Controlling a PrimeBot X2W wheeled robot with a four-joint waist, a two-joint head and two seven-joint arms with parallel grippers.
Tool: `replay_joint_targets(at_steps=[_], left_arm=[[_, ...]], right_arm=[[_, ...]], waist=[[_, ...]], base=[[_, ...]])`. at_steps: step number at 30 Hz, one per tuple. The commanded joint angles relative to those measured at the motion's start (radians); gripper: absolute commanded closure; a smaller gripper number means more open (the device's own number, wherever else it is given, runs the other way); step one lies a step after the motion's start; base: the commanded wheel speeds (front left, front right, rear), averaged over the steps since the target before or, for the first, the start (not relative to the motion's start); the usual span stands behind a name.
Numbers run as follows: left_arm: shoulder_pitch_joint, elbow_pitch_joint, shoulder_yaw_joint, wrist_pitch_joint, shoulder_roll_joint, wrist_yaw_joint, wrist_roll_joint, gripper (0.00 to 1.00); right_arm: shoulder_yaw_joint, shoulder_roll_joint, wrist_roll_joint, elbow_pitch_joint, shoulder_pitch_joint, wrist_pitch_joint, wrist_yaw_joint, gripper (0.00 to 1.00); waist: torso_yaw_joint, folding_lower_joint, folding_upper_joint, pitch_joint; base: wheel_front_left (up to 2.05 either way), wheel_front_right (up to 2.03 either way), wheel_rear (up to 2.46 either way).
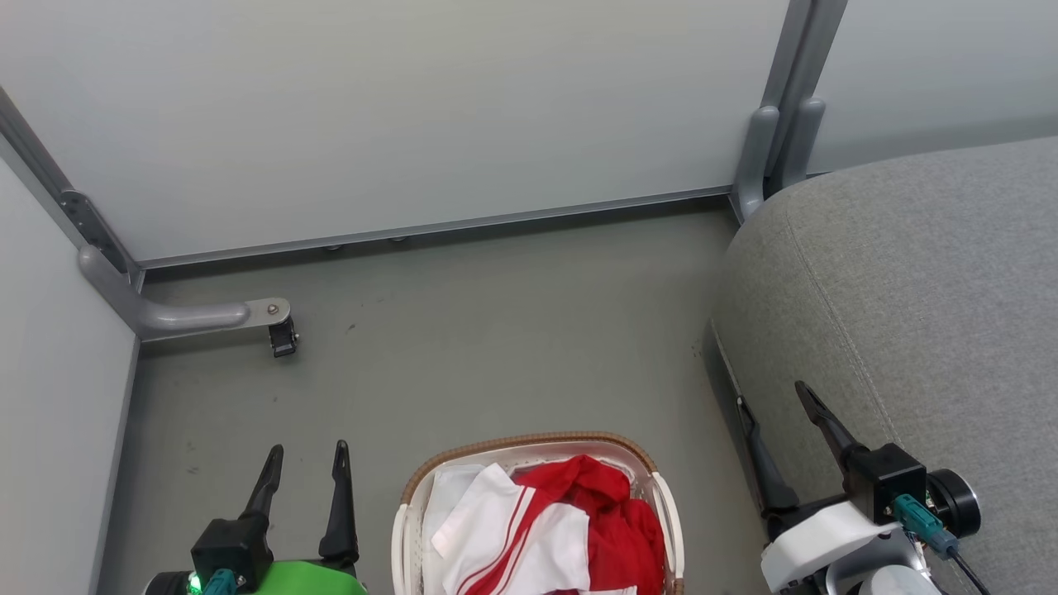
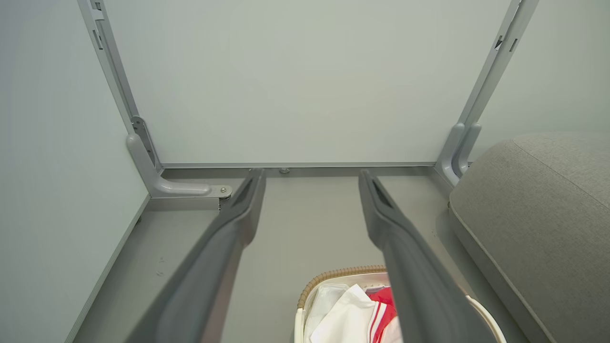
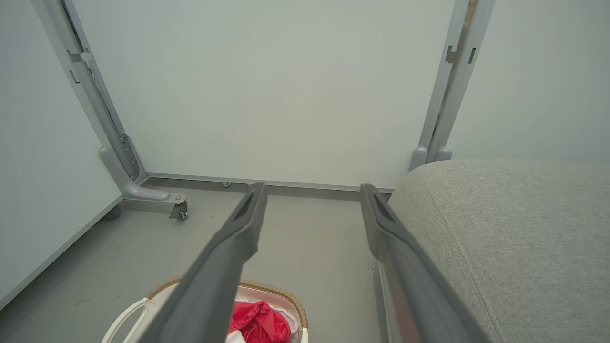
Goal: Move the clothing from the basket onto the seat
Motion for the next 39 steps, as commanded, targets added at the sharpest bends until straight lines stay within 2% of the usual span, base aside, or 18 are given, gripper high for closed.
replay_joint_targets(at_steps=[1, 16, 22, 29, 35, 39], left_arm=[[0.012, 0.001, 0.000, -0.001, 0.007, 0.002, 0.001, 0.00], [0.009, -0.004, -0.002, -0.001, 0.007, 0.000, -0.003, 0.00], [-0.025, -0.011, -0.012, -0.001, 0.006, -0.006, 0.012, 0.00], [-0.129, 0.019, -0.080, 0.000, 0.006, -0.025, 0.091, 0.00], [-0.278, 0.075, -0.199, 0.000, 0.006, -0.047, 0.153, 0.00], [-0.388, 0.164, -0.292, 0.000, 0.006, -0.053, 0.195, 0.00]], right_arm=[[0.000, -0.006, -0.002, -0.004, 0.014, -0.005, 0.000, 0.00], [-0.005, -0.006, -0.004, -0.007, 0.007, -0.005, 0.000, 0.00], [-0.032, -0.006, -0.013, -0.023, -0.019, -0.005, 0.000, 0.00], [-0.084, -0.006, -0.039, -0.065, -0.086, -0.005, 0.000, 0.00], [-0.158, -0.005, -0.049, -0.111, -0.175, -0.004, 0.000, 0.00], [-0.207, -0.005, -0.054, -0.161, -0.228, -0.004, 0.000, 0.00]], waist=[[0.000, 0.0000, 0.0000, 0.000], [-0.002, 0.0000, 0.0000, 0.010], [-0.009, 0.0000, 0.0000, 0.053], [-0.031, 0.0000, 0.0000, 0.191], [-0.055, 0.0000, 0.0000, 0.357], [-0.064, 0.0000, 0.0000, 0.462]], base=[[0.00, 0.00, 0.00], [0.00, 0.00, 0.00], [0.00, 0.00, 0.00], [0.00, 0.00, 0.00], [0.00, 0.00, 0.00], [0.00, 0.00, 0.00]])
